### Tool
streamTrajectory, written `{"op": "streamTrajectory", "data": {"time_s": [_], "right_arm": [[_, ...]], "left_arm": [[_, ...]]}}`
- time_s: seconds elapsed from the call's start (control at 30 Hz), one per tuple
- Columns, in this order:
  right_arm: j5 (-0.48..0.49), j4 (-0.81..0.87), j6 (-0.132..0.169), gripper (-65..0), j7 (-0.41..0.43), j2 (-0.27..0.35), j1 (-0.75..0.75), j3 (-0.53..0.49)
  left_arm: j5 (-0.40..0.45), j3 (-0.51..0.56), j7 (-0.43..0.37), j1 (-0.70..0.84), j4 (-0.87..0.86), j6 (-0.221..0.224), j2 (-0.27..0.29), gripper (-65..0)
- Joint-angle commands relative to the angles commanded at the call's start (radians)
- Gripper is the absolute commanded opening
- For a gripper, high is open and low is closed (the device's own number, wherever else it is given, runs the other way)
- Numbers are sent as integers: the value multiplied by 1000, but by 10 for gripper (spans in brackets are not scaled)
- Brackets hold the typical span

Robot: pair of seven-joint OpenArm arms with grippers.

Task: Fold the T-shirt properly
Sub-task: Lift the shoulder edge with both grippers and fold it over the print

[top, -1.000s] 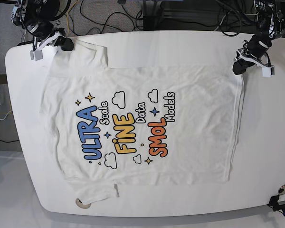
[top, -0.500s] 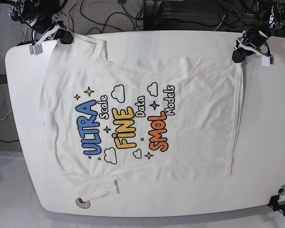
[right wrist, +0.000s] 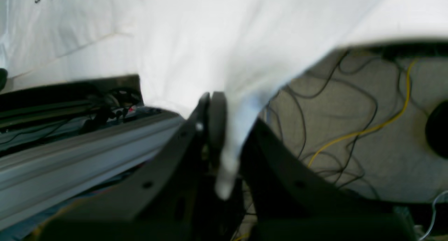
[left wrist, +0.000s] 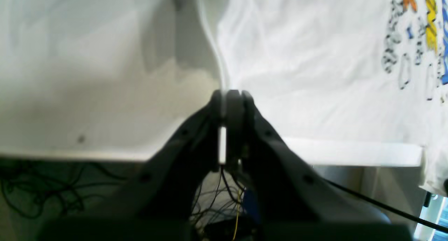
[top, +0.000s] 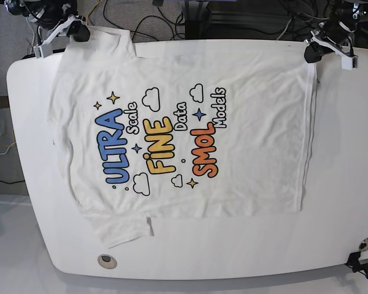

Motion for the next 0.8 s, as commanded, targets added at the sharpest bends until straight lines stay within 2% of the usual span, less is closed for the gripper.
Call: {"op": "streamTrajectory", "data": {"time_s": [0.3, 0.37, 0.5, 0.8], "right_arm": [[0, 15, 2, -650, -2, 0, 124, 0], [0, 15, -2, -650, -23, 2, 164, 0], [0, 14, -2, -650, -91, 2, 247, 2], [-8, 11, -3, -650, -97, 2, 391, 0]], "left_arm": [[2, 9, 0, -161, 2, 0, 6, -650], [6, 25, 0, -204, -15, 0, 26, -650], [3, 28, 0, -278, -31, 0, 31, -650], [6, 29, 0, -390, -63, 0, 31, -650]]}}
